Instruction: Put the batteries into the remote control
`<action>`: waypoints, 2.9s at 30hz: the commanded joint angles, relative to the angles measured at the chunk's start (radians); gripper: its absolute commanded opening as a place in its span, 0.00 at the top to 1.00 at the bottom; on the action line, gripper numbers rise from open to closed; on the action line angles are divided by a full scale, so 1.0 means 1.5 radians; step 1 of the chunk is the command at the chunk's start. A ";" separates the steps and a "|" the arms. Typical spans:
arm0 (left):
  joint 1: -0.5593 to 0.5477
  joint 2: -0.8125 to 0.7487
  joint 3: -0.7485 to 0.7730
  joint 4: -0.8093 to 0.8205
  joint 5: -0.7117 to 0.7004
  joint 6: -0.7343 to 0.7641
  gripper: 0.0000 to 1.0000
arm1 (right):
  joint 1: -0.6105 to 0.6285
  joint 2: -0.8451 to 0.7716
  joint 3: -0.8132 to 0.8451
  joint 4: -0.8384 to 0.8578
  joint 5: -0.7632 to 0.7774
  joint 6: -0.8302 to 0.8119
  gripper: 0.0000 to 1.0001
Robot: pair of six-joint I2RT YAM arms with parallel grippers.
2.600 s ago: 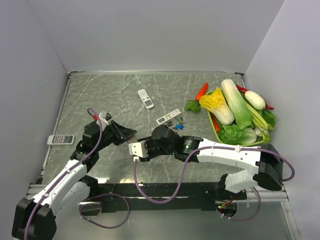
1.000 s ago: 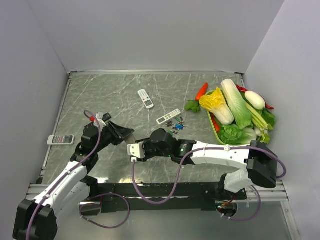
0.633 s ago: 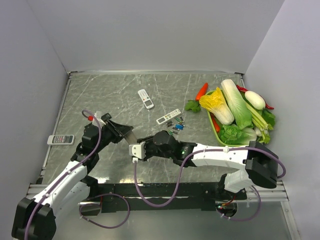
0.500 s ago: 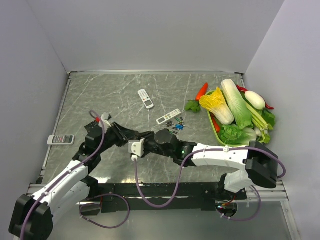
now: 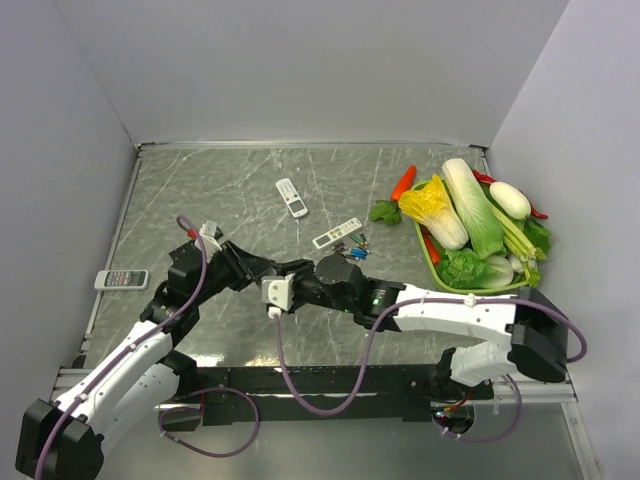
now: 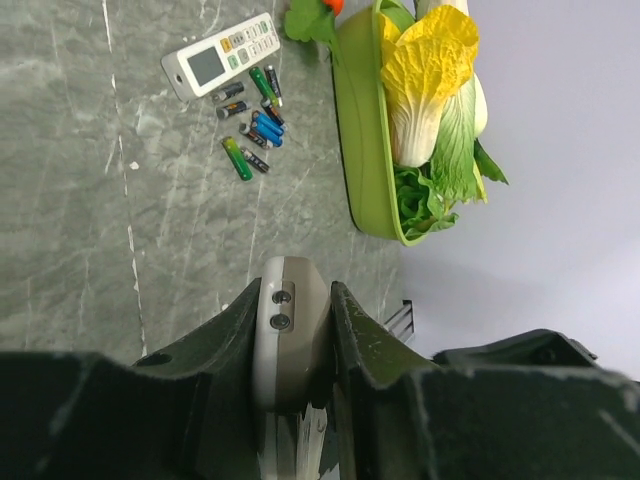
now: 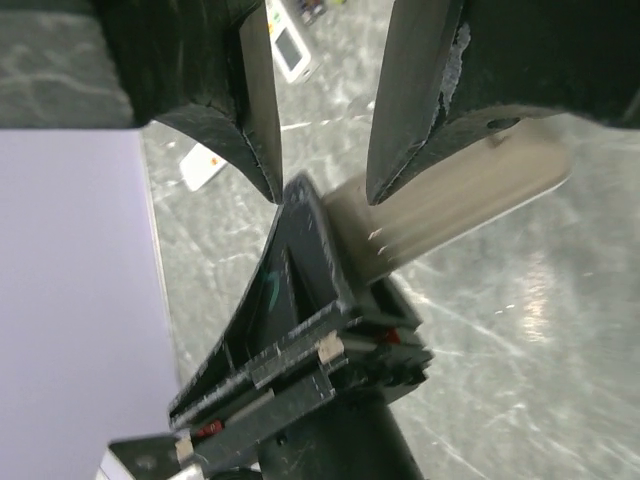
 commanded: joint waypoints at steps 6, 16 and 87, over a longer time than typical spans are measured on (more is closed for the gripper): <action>0.000 -0.011 -0.020 0.110 0.028 0.008 0.99 | -0.028 -0.111 -0.009 -0.115 -0.125 0.128 0.41; 0.000 -0.029 -0.019 0.141 0.077 -0.019 0.99 | -0.051 -0.108 -0.049 -0.079 -0.225 0.150 0.39; 0.008 -0.011 -0.022 0.243 0.164 -0.135 0.99 | -0.034 0.000 -0.046 -0.095 -0.149 0.060 0.44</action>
